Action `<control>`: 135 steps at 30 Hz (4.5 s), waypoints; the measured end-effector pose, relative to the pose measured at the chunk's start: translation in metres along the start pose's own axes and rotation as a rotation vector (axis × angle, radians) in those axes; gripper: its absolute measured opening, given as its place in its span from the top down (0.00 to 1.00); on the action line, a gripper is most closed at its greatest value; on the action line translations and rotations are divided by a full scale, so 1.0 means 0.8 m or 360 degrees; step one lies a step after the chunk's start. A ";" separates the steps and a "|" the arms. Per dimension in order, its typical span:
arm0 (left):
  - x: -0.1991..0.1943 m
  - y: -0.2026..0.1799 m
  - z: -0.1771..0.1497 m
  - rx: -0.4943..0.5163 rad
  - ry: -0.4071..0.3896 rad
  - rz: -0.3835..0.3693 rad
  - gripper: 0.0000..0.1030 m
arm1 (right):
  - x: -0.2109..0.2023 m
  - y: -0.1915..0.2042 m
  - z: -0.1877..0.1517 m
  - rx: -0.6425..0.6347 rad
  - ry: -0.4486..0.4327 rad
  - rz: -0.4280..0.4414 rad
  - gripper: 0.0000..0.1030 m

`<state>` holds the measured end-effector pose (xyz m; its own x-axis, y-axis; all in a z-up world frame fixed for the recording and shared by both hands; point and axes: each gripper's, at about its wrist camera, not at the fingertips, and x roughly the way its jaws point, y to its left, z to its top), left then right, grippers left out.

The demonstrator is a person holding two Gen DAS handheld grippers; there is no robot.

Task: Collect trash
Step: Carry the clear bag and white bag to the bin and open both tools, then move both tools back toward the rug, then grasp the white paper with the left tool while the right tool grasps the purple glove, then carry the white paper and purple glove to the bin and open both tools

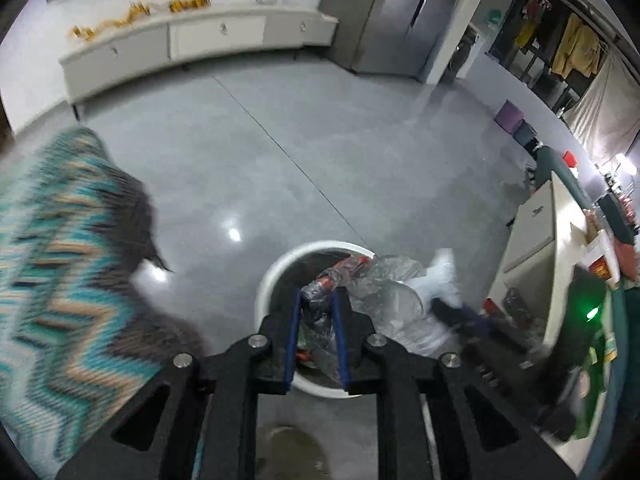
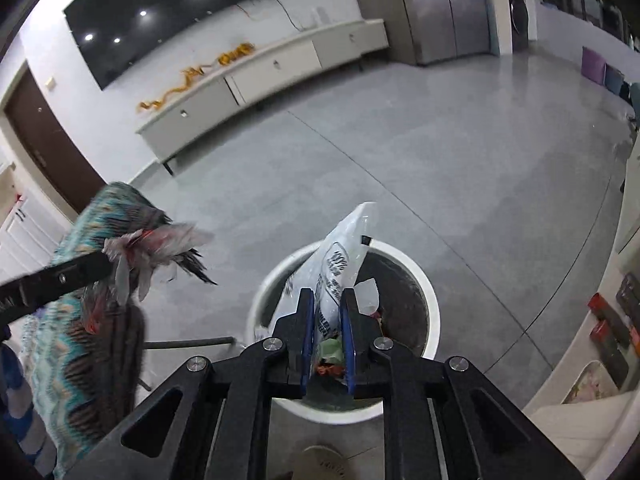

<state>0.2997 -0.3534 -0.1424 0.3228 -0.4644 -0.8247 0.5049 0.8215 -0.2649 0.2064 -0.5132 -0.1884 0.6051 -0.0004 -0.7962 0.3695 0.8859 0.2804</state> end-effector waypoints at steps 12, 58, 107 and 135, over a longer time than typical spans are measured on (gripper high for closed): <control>0.032 -0.002 0.002 -0.0088 0.0013 -0.0031 0.52 | 0.021 -0.026 -0.017 0.0083 0.0032 -0.0071 0.59; -0.491 0.189 -0.309 -0.0427 -0.1167 0.0765 0.40 | -0.415 0.367 -0.122 -0.0544 -0.0873 0.0251 0.00; -0.304 0.466 -0.258 -0.0360 -0.0345 0.0567 0.76 | 0.040 0.576 -0.086 -0.1107 0.0096 0.0543 0.53; -0.231 0.166 -0.119 -0.0060 -0.0387 0.0210 0.79 | -0.158 0.209 -0.033 -0.0516 -0.0210 0.0346 0.64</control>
<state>0.2307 -0.1271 -0.0724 0.5687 -0.4146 -0.7104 0.4172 0.8897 -0.1853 0.1730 -0.3526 -0.0547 0.7375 0.1620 -0.6557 -0.0054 0.9722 0.2340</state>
